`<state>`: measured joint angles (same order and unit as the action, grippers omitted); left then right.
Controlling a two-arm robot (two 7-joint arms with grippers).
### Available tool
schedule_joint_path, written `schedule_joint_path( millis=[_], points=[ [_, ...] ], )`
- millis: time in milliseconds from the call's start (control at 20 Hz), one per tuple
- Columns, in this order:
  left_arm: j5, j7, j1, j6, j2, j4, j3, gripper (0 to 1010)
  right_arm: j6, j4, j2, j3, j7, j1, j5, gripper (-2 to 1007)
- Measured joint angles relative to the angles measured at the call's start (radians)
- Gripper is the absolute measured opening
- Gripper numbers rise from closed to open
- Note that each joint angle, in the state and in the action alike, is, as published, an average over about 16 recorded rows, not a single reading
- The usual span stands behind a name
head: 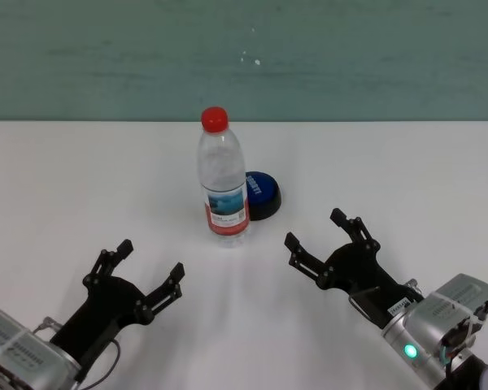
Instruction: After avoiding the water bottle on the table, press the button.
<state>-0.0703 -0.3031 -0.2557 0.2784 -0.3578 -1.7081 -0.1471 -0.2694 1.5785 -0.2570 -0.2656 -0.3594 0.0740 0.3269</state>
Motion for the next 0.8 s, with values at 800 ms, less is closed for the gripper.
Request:
schedule_joint_path(
  millis=[800],
  points=[
    [0.000,0.000,0.000,0.000,0.000,0.000,0.000,1000,-0.012,0.003,0.008,0.007,0.009,0.007,-0.030,1004]
  ],
)
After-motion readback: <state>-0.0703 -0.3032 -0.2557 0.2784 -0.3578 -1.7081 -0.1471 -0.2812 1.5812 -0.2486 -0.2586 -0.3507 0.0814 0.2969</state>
